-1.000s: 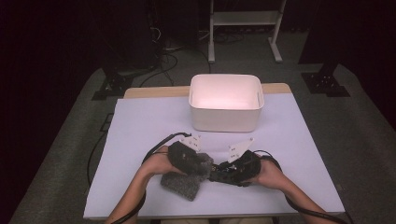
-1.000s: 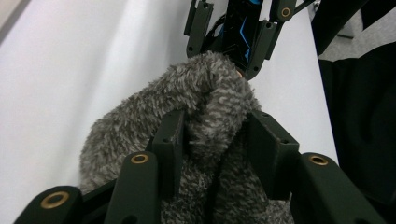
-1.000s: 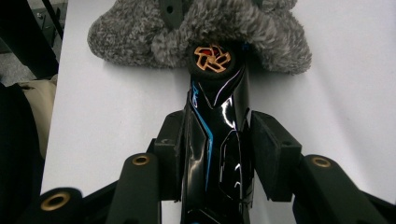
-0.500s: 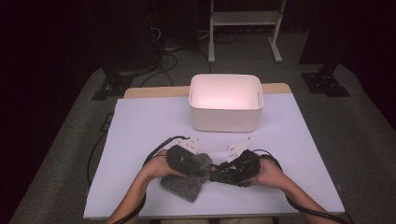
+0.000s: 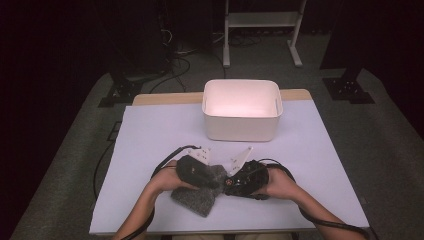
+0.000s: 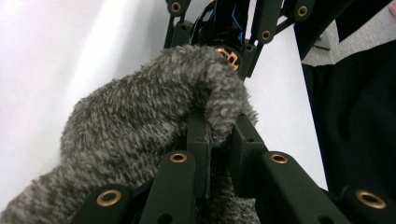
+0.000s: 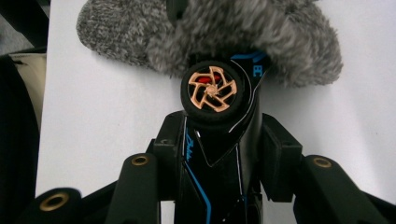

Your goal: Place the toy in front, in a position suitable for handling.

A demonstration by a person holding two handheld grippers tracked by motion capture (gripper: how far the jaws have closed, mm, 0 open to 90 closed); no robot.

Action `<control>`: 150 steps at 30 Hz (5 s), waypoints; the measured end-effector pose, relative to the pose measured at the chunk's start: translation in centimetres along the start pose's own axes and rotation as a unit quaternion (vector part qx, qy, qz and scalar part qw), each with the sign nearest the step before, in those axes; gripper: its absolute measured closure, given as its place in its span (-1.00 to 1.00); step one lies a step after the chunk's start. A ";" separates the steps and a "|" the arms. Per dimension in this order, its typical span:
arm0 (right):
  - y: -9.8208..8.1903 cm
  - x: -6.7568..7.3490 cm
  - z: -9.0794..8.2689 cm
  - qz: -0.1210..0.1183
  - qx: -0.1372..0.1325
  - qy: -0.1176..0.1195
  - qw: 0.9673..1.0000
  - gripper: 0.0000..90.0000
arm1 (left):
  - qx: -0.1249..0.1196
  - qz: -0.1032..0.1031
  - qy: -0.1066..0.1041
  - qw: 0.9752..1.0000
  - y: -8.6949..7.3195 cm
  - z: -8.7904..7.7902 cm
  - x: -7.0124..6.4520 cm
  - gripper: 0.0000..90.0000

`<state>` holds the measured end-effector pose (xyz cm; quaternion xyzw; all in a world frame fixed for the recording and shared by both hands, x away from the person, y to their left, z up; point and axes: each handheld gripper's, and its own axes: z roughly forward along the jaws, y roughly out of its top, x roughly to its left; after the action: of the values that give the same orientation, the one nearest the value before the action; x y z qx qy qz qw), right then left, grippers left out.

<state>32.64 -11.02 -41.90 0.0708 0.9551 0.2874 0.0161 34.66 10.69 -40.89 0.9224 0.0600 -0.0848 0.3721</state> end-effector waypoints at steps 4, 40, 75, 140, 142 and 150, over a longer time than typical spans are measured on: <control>-0.5 -0.3 -0.7 0.012 -0.036 -0.002 0.999 0.25 | 0.001 -0.012 0.007 1.000 -0.8 -0.5 0.2 0.79; -1.3 -0.7 -4.8 0.045 -0.193 -0.022 0.980 0.23 | 0.000 0.045 0.044 0.998 3.8 -5.1 -1.4 0.79; 0.0 -0.6 -3.8 0.041 -0.220 0.001 0.975 0.21 | 0.012 0.062 0.053 0.997 4.7 -6.5 -2.3 0.78; 0.5 0.1 -3.3 0.028 -0.222 -0.004 0.975 0.26 | 0.062 0.119 0.045 0.990 11.4 -4.4 -3.0 0.82; 0.0 0.0 -3.5 0.034 -0.230 -0.003 0.973 0.26 | 0.061 0.121 0.042 0.990 11.7 -4.2 -2.8 0.83; -0.9 0.0 -4.0 0.041 -0.230 -0.010 0.972 0.26 | 0.062 0.125 0.047 0.989 12.2 -3.8 -3.0 0.87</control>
<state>32.27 -13.94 -39.01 0.1070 0.8592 0.4994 0.0298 34.30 4.44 -29.33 0.9467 -0.0440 0.0026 0.3190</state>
